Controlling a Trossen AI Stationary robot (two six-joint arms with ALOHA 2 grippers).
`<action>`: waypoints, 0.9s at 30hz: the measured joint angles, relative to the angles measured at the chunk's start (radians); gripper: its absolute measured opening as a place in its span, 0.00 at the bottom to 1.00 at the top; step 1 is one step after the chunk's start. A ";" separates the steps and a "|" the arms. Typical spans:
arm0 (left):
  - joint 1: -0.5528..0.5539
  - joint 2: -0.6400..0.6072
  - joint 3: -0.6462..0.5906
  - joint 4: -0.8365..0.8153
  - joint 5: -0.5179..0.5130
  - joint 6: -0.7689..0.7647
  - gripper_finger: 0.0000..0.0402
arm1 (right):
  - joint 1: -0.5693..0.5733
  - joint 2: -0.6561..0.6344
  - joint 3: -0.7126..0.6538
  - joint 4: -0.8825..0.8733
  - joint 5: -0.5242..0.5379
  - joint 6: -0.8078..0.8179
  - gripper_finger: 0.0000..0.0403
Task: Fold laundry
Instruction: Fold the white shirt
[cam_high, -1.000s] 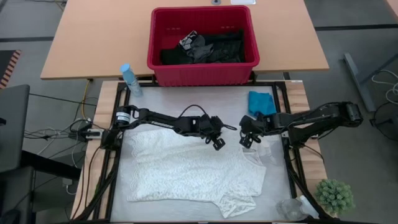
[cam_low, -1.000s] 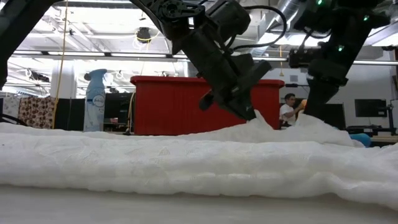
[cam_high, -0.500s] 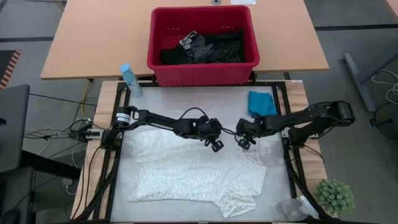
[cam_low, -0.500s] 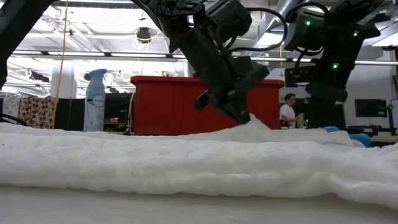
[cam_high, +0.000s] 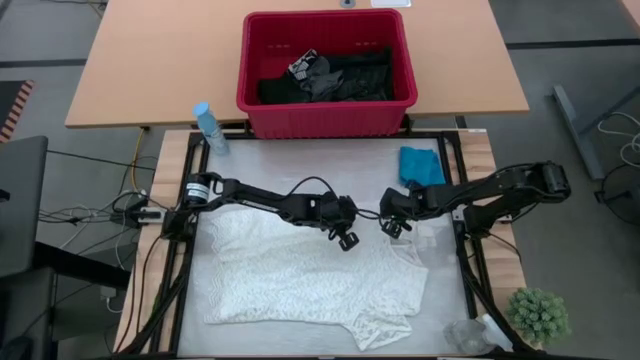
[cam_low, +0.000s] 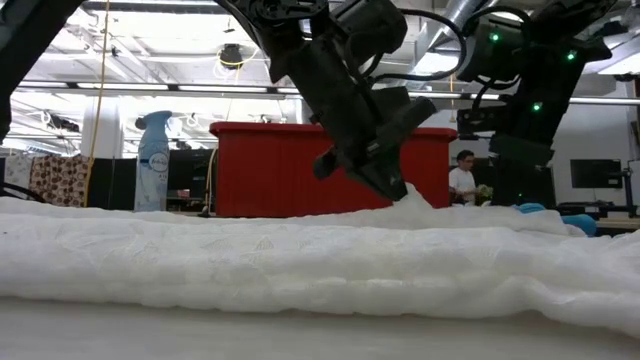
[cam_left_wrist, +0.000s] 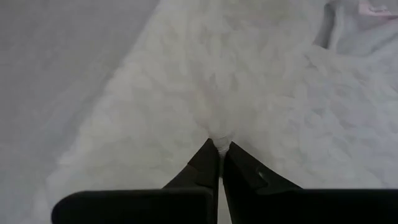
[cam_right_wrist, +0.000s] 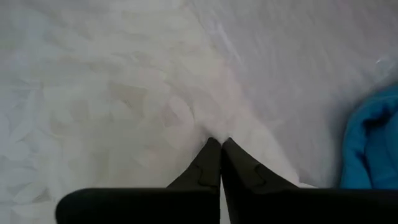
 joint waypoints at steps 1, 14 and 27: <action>-0.002 0.000 0.000 -0.002 0.004 0.000 0.00 | 0.000 0.000 0.000 0.000 0.000 0.000 0.09; -0.006 0.001 0.000 -0.057 -0.001 -0.041 0.00 | 0.000 0.000 0.000 -0.003 -0.001 0.001 0.10; 0.004 0.001 0.000 -0.065 0.010 0.029 0.19 | 0.000 0.000 0.000 -0.004 -0.021 0.000 0.11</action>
